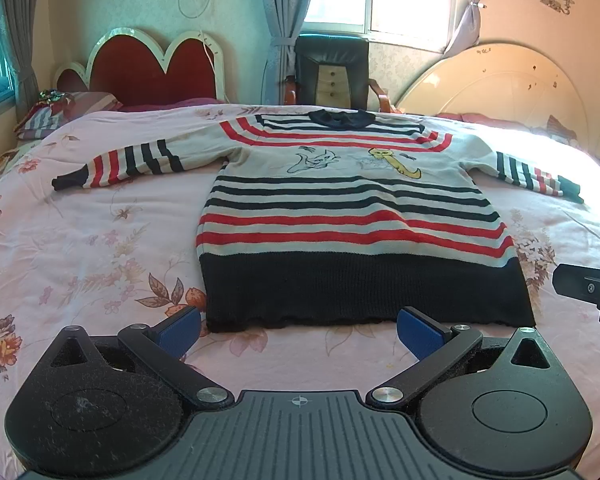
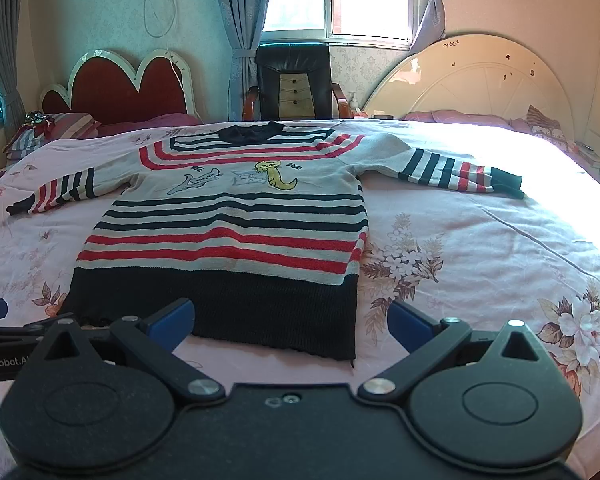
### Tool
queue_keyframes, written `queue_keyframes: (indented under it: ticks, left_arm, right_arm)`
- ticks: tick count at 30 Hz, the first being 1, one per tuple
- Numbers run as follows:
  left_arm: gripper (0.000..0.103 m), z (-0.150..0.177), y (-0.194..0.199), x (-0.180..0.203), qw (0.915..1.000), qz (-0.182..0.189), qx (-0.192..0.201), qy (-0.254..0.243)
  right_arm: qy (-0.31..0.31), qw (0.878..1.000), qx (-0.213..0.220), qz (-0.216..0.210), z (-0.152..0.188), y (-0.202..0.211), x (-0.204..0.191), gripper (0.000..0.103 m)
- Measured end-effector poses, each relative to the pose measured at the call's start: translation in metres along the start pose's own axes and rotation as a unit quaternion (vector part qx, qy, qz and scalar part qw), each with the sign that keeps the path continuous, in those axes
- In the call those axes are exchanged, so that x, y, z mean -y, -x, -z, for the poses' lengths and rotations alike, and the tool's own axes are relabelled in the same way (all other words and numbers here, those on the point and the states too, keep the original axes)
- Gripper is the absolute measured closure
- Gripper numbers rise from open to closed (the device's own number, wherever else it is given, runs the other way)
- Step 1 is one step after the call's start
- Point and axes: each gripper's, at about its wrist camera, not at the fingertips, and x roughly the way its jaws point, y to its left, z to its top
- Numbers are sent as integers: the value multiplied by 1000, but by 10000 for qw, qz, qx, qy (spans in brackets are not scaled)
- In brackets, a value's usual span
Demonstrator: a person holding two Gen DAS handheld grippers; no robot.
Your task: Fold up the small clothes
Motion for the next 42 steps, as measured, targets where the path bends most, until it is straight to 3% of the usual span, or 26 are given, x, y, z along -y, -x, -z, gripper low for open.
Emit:
queue_keyframes:
  ticks: [16,22,25,27,30,33,38,42]
  left_arm:
    - [0,-4,-5,5,9998,157,-83,-14]
    - [0,-36,-26,21,9985,529,125,-88]
    - [0,-63,-53,30,9984,530,108,-170]
    - [0,-80,-71,34,9979,633,60,-154]
    - [0,-101,-94,38,9987,484,129,125]
    - [0,-119,-122,49,9994,229,132,244]
    - [0,-138,-163,63,9988,-29,57,481]
    - [0,-143,-190,66,9971,-216,-95,718]
  right_arm:
    - [-96,9999,66,28,-1,-1,6,1]
    - [-834,9958,305,212,-23,-16,59,4]
    - [-1236,9897,571,438,-45,-30,103,14]
    - [-1530,9840,728,545,-62,-46,139,25]
    - [-2094,9720,898,568,-83,-83,197,46]
    - [-2799,9544,863,580,-94,-134,252,57]
    - [-3582,9284,819,560,-90,-223,320,59]
    - [-4354,8971,665,354,-73,-277,355,60]
